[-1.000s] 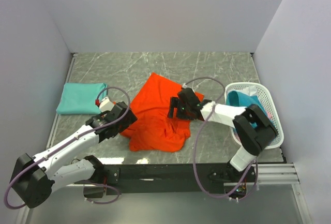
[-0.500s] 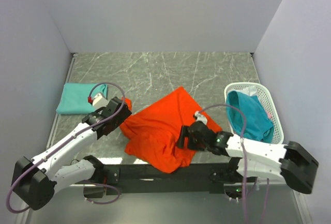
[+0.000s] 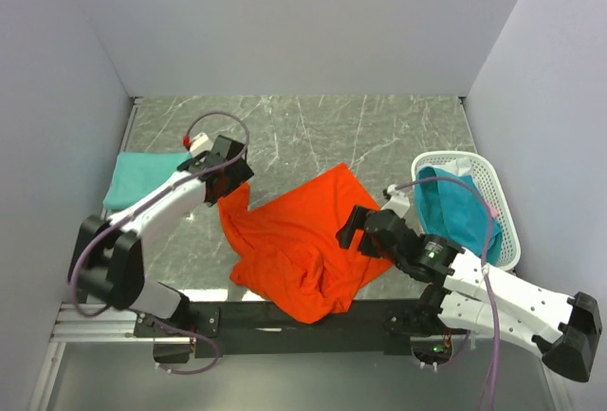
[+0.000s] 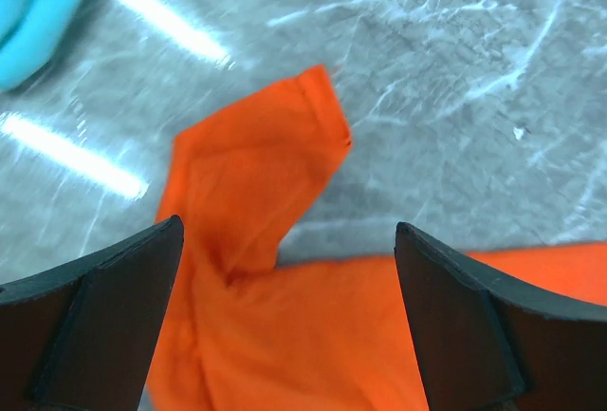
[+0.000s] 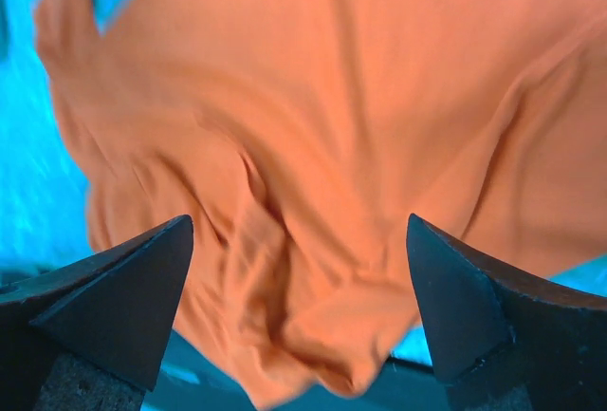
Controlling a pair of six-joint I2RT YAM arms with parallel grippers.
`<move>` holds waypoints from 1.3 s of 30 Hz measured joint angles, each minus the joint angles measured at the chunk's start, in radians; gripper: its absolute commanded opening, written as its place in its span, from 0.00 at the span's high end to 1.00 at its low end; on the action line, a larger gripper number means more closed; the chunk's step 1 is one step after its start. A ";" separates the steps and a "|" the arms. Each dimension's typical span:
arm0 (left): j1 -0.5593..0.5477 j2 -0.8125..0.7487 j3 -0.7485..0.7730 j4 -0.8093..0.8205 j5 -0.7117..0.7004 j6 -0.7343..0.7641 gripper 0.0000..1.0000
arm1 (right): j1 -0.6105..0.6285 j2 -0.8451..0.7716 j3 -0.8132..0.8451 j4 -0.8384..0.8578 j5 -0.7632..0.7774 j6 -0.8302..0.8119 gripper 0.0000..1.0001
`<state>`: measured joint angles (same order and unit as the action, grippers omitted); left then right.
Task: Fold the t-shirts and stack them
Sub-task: Flatten the tshirt out
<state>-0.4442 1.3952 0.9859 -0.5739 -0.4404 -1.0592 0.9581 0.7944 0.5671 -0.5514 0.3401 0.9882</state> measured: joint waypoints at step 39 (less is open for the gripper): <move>0.091 0.627 0.449 -0.124 0.028 0.099 0.99 | -0.215 0.011 -0.027 0.042 -0.117 -0.150 0.02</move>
<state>-0.3534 2.0220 1.4345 -0.6975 -0.4122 -0.9600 0.7429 0.8055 0.5400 -0.5098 0.2226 0.8387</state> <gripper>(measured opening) 0.076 0.978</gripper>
